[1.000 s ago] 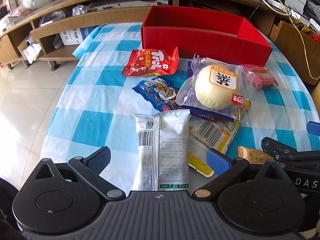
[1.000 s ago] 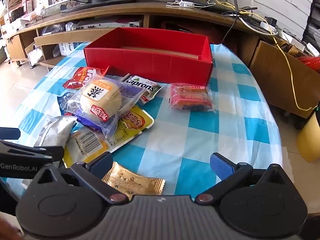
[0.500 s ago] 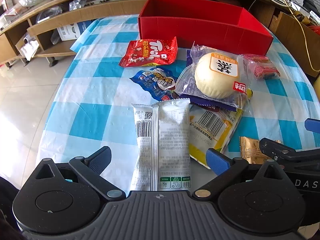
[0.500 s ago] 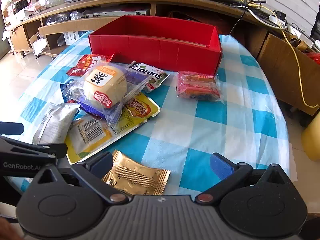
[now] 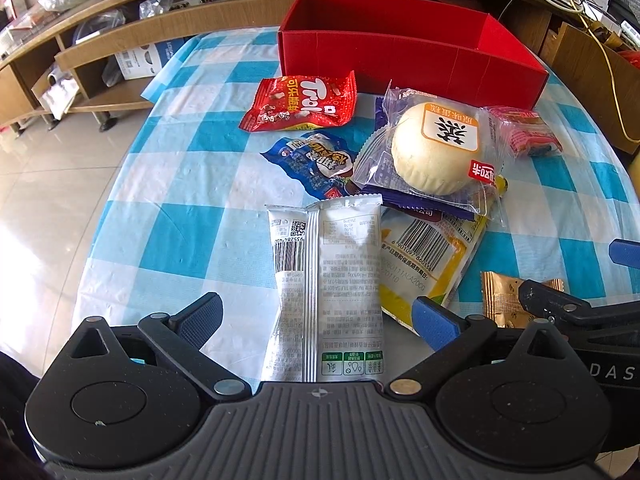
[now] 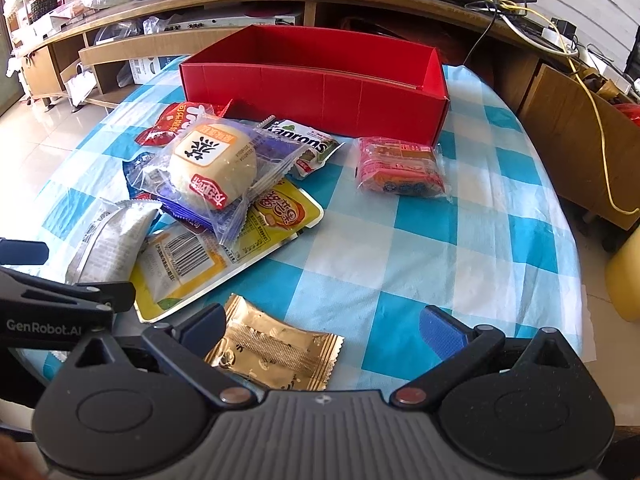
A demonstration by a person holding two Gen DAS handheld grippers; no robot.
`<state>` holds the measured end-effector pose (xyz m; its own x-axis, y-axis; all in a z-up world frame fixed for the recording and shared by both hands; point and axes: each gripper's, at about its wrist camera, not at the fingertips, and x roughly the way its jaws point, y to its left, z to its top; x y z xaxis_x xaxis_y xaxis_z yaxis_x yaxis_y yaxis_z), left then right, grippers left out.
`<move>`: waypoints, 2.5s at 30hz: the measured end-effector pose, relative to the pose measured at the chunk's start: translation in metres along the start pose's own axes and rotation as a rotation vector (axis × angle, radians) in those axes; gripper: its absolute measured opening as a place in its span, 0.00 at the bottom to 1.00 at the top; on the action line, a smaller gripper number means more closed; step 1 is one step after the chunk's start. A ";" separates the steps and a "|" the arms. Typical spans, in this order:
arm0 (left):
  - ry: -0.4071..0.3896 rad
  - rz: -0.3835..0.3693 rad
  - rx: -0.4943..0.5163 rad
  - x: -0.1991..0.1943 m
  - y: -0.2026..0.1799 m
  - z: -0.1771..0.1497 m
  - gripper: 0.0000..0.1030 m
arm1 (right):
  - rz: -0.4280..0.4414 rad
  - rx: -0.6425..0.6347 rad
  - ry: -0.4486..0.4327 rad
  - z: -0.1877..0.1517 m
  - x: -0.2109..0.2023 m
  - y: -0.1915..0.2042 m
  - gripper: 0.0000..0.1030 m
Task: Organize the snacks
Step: 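Move both grippers toward the white bar wrapper and gold foil packet, then grasp the white bar wrapper with left gripper while right grasps gold foil packet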
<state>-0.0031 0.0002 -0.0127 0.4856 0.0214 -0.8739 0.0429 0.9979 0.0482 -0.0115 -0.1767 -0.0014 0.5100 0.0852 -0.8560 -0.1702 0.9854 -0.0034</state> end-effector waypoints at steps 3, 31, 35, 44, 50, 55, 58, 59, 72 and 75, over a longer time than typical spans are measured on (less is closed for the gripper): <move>0.002 0.002 0.001 0.000 0.000 0.000 0.99 | 0.000 -0.001 0.002 0.000 0.000 0.000 1.00; 0.025 0.014 0.007 0.006 -0.001 -0.002 0.97 | 0.022 -0.019 0.050 -0.002 0.007 0.004 1.00; 0.034 0.012 0.004 0.008 0.000 -0.002 0.97 | 0.036 -0.026 0.059 -0.001 0.008 0.004 1.00; 0.089 -0.005 -0.058 0.020 0.009 -0.001 0.97 | 0.127 -0.049 0.063 0.011 0.006 -0.004 1.00; 0.089 0.008 -0.053 0.024 0.006 0.002 0.99 | 0.181 -0.199 0.084 0.011 0.008 -0.004 1.00; 0.087 0.010 -0.040 0.026 0.004 0.003 1.00 | 0.256 -0.379 0.129 0.008 0.017 0.000 0.99; 0.086 0.013 -0.028 0.026 0.002 0.002 1.00 | 0.304 -0.460 0.161 0.007 0.026 0.005 0.89; 0.086 0.013 -0.025 0.026 0.002 0.002 1.00 | 0.318 -0.483 0.176 0.006 0.030 0.008 0.87; 0.100 0.009 -0.011 0.029 0.004 0.005 1.00 | 0.310 -0.517 0.191 0.005 0.022 0.019 0.45; 0.103 0.006 -0.012 0.029 0.005 0.007 1.00 | 0.318 -0.475 0.191 0.007 0.022 0.013 0.45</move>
<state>0.0170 0.0051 -0.0349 0.3938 0.0329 -0.9186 0.0297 0.9984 0.0485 0.0030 -0.1610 -0.0163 0.2195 0.2933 -0.9305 -0.6699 0.7387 0.0748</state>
